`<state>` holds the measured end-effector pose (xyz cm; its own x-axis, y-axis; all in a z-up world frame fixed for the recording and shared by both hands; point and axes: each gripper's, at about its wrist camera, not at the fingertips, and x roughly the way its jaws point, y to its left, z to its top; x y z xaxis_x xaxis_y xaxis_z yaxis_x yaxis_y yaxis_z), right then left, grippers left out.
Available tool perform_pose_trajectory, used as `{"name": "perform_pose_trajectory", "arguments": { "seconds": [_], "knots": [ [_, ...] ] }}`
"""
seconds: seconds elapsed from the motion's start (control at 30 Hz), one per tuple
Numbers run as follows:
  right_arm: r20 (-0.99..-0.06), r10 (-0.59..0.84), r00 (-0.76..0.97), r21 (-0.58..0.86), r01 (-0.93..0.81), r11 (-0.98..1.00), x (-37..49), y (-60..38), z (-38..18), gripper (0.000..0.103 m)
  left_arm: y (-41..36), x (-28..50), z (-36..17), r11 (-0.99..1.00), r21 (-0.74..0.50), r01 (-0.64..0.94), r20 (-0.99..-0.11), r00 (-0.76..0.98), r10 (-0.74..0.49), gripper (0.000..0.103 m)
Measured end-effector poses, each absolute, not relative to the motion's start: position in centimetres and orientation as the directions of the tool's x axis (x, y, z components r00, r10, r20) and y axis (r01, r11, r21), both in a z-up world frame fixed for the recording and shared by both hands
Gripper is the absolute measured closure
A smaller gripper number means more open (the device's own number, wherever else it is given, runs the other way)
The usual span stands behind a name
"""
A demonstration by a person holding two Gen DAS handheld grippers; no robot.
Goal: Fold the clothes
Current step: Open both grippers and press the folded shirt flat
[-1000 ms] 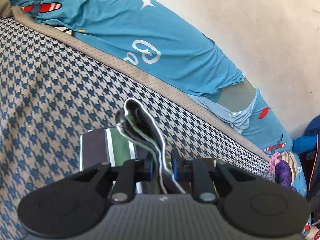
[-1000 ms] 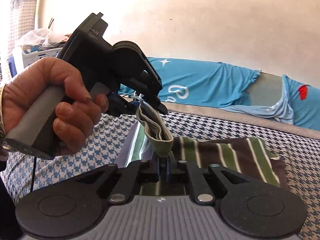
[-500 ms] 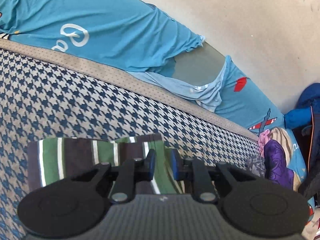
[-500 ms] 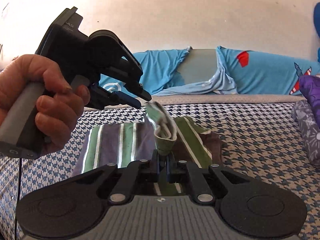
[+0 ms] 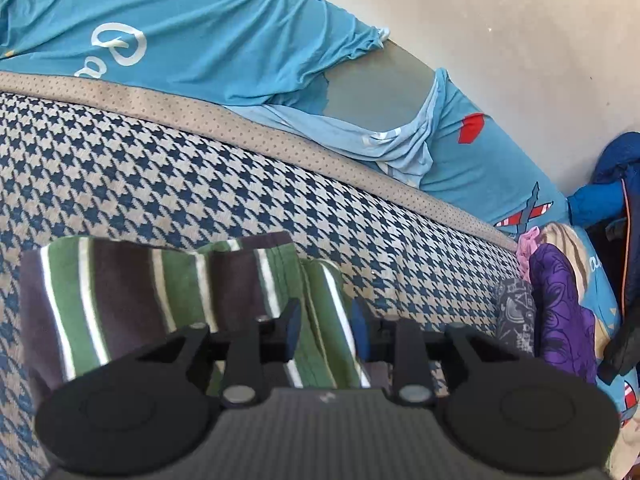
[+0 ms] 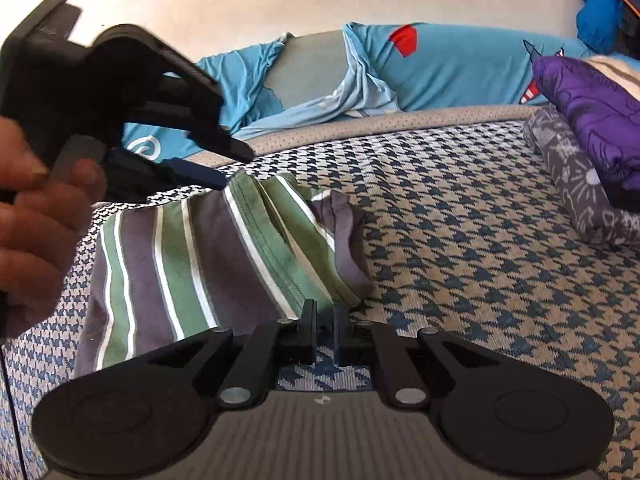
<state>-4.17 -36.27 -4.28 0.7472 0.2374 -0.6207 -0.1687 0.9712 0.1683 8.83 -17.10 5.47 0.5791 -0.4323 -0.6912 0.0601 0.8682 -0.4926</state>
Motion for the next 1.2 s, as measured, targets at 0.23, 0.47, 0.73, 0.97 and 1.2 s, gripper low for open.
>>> {"name": "perform_pose_trajectory", "arguments": {
  "seconds": [0.23, 0.47, 0.73, 0.97, 1.2],
  "knots": [
    [-0.611, 0.309, 0.729, 0.285, -0.162, 0.945, -3.2, -37.6, -3.7, 0.092, -12.8, 5.9, 4.5, 0.901, -0.433, 0.027, -0.732, 0.572, -0.369, 0.073],
    [-0.597, 0.383, 0.705, 0.258, -0.283, 0.924, -2.3, -35.9, -2.9, 0.090, -10.1, 3.9, 3.8, 0.928, -0.372, -0.001, -0.777, 0.548, -0.310, 0.061],
    [-0.563, 0.478, 0.674, 0.237, -0.422, 0.875, 0.1, -34.8, -1.5, 0.077, -6.9, 3.6, 4.2, 0.940, -0.341, 0.027, -0.787, 0.539, -0.301, 0.052],
    [-0.593, 0.483, 0.644, 0.208, -0.457, 0.865, 5.2, -33.8, -2.3, 0.075, -4.8, 3.8, 3.2, 0.930, -0.368, 0.023, -0.790, 0.520, -0.326, 0.051],
    [-0.616, 0.468, 0.634, 0.182, -0.463, 0.867, 8.0, -32.7, -3.6, 0.065, -4.7, 4.5, 2.2, 0.914, -0.405, 0.014, -0.776, 0.523, -0.352, 0.039]
  ]
}}
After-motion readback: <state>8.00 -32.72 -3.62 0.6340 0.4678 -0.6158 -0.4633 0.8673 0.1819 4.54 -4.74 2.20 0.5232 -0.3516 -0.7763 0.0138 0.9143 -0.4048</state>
